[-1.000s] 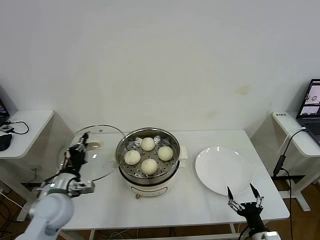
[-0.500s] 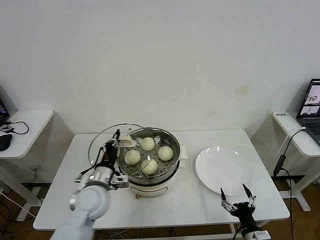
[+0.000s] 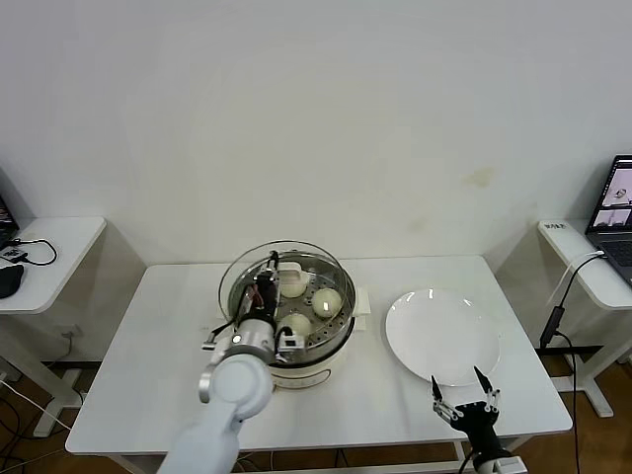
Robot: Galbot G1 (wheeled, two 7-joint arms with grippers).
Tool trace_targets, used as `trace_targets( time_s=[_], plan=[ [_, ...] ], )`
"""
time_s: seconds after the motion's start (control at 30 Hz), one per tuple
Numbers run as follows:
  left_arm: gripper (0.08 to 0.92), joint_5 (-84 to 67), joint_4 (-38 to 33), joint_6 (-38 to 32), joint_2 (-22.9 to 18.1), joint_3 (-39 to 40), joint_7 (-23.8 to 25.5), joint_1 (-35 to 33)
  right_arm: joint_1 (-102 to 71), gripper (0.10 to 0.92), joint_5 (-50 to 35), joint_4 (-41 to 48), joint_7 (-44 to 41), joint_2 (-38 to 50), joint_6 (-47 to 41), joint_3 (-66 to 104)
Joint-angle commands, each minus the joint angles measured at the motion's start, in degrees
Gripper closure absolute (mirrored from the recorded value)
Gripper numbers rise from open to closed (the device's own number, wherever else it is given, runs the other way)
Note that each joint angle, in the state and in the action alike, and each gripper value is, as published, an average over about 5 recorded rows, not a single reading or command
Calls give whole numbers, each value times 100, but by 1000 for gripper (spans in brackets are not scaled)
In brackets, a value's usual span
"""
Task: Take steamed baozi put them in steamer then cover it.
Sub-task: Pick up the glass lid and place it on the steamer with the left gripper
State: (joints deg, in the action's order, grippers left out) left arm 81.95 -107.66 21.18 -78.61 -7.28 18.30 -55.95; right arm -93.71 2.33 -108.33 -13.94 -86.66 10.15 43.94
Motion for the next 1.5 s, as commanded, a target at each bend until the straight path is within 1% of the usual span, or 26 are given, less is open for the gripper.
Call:
trace_targets(
  time_s=[0.03,0.67,1.2,1.4,1.5],
  plan=[
    [860,457,422,14,-567,176,71,94,1,203,54,16,1,21,4,-20],
    [860,512,367,-42,-591,51,69,-143,-26,203,48,-2,-13,19,8,-74],
    [860,556,500,-90,-619,-67,20,-89,-61,203,26,-9,-29,61,29,-88],
    [860,531,494,-129,-681,-83,-94,-100,-61,203,33,-17,-38,57,24,-110],
    [842,511,412,-136,-674,-83,-100,-126,-64,203,38,-21,-40,53,21,-116]
  ],
)
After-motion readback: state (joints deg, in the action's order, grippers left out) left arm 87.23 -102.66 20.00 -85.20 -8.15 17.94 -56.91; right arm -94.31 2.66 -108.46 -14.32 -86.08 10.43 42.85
